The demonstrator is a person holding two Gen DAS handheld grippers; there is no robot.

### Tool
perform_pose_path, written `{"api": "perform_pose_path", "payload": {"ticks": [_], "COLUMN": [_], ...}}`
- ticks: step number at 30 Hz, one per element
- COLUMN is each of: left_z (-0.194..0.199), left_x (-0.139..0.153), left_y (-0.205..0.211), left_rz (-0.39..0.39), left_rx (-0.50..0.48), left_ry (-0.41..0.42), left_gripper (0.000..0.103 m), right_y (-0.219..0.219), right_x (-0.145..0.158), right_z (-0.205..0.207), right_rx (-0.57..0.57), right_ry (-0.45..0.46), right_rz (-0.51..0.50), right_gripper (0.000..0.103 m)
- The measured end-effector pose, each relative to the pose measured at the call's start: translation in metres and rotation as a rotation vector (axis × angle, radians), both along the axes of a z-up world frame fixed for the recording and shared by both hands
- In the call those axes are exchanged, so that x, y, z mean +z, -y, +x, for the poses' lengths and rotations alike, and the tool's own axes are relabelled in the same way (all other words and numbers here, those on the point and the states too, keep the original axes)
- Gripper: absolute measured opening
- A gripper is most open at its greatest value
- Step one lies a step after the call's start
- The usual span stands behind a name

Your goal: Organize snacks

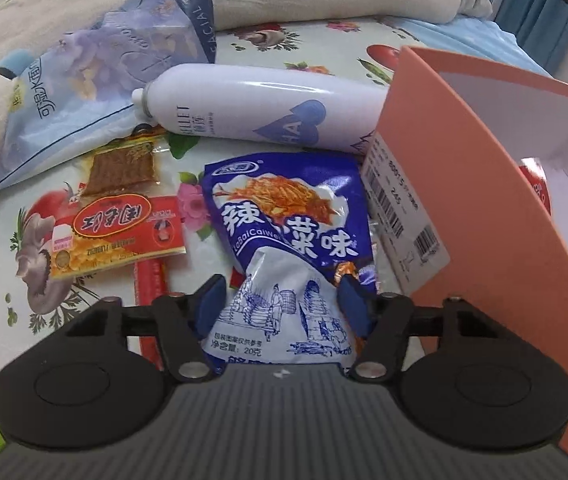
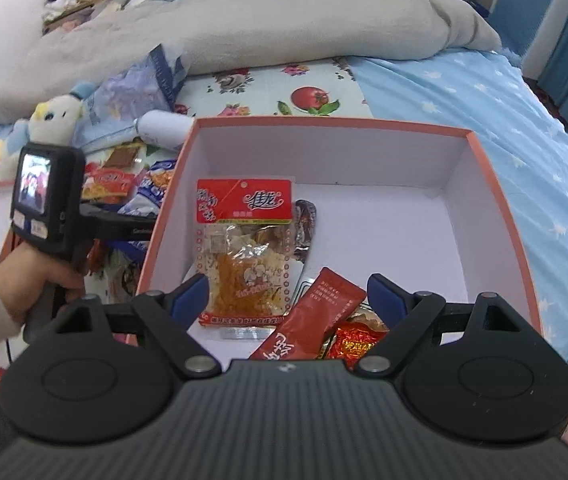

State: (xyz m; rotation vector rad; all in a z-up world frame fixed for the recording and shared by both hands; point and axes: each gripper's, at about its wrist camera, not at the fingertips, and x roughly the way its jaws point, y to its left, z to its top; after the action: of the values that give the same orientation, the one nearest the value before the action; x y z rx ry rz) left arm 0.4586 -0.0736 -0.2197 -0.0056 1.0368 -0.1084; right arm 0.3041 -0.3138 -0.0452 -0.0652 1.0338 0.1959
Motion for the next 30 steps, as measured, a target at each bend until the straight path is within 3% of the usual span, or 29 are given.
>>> {"api": "perform_pose_path", "payload": {"ticks": [7, 16, 25, 30], "left_z": [-0.001, -0.013, -0.030, -0.038], "left_x": [0.006, 0.022, 0.075, 0.107], "left_y": [0.013, 0.009, 0.007, 0.011], "left_rz": [0.052, 0.034, -0.001, -0.011], "left_rx": [-0.042, -0.042, -0.027, -0.043], "left_ry": [0.010, 0.027, 0.073, 0.103], "left_gripper": [0.048, 0.044, 0.043, 0.043], "right_y": [-0.003, 0.007, 0.028, 0.025], "right_x": [0.008, 0.008, -0.011, -0.015], "right_z": [-0.005, -0.016, -0.002, -0.001], "right_rx": [-0.023, -0.067, -0.189, -0.197], "right_ry": [0.022, 0.001, 0.014, 0.020], "right_rz": [0.004, 0.014, -0.003, -0.017], "right_gripper": [0.088, 0.088, 0.088, 0.088]}}
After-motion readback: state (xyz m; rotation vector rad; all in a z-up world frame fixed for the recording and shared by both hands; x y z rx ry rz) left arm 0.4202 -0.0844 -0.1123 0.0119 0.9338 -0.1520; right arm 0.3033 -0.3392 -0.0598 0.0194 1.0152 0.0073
